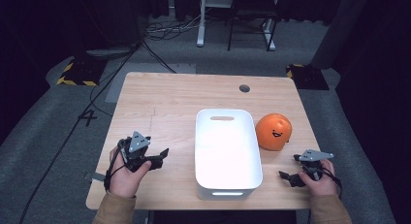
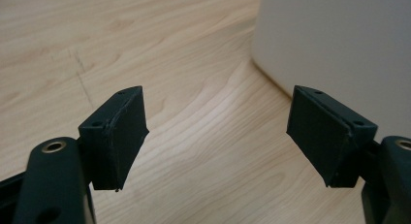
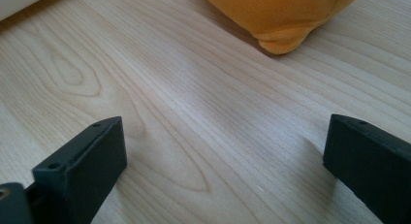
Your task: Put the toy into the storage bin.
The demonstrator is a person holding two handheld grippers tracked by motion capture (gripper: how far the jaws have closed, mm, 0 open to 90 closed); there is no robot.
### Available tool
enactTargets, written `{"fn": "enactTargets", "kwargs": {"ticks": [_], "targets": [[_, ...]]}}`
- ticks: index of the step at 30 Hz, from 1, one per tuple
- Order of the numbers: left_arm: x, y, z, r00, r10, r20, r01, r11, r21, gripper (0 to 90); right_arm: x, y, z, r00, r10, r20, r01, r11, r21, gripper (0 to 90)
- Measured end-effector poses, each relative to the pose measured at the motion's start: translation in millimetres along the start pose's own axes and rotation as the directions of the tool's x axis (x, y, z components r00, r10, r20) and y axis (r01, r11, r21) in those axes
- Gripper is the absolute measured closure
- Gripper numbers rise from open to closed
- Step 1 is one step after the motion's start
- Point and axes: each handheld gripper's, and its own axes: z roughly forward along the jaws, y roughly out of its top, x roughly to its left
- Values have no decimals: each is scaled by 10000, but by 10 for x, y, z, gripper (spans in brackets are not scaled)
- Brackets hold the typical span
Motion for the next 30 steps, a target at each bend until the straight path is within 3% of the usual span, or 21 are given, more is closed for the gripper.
{"fn": "enactTargets", "kwargs": {"ticks": [8,14,21,26,28,30], "targets": [[215,-195,206,9982,-498,-340,524,9954,808,231,5,5,0,10000,63,51,-63,10000,18,26],[286,-264,292,9973,-523,-525,589,9892,1345,229,16,0,-3,9998,103,172,-103,9999,2,31],[356,-349,381,9959,-501,-747,645,9769,2038,224,24,-1,0,9996,160,211,-160,9999,-35,33],[416,-421,449,9944,-542,-905,716,9768,2017,214,23,22,-15,9999,-59,107,57,9998,171,71],[438,-450,481,9930,-472,-1084,691,9756,2084,203,25,23,-21,9999,27,114,-28,9999,128,105],[472,-481,503,9932,-598,-996,778,9791,1877,163,18,27,-38,9989,316,353,-316,9995,17,178]]}}
